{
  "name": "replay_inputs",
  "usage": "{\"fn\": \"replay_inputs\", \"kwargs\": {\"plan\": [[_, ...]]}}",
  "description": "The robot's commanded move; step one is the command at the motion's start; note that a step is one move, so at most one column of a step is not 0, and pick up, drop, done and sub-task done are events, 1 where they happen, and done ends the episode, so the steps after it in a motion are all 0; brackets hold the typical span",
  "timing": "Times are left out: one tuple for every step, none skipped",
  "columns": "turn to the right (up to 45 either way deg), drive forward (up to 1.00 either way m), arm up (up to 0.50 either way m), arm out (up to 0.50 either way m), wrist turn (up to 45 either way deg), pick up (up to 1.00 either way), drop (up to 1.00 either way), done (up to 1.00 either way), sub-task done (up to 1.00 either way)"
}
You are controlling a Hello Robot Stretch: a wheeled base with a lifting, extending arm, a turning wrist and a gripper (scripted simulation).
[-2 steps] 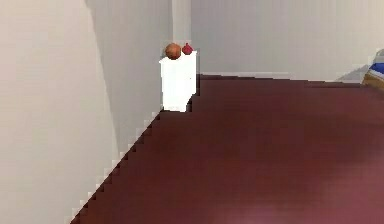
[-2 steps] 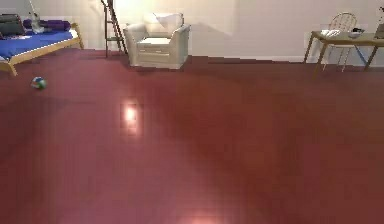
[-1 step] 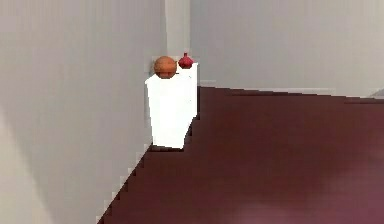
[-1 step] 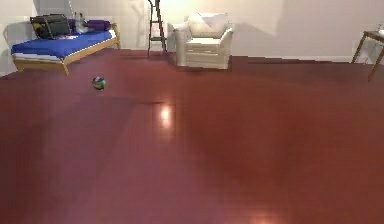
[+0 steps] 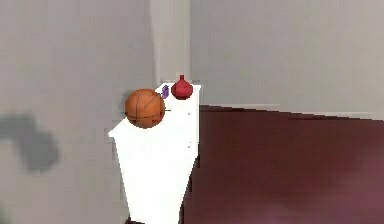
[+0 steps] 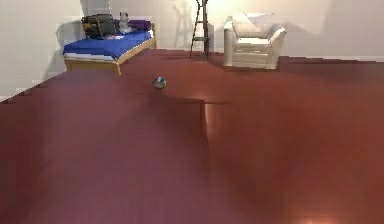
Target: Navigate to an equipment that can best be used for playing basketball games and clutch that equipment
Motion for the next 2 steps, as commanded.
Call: {"fn": "replay_inputs", "kwargs": {"plan": [[6.0,0.0,0.0,0.0,0.0,0.0,0.0,0.0,0.0],[0.0,0.3,0.0,0.0,0.0,0.0,0.0,0.0,0.0]]}}
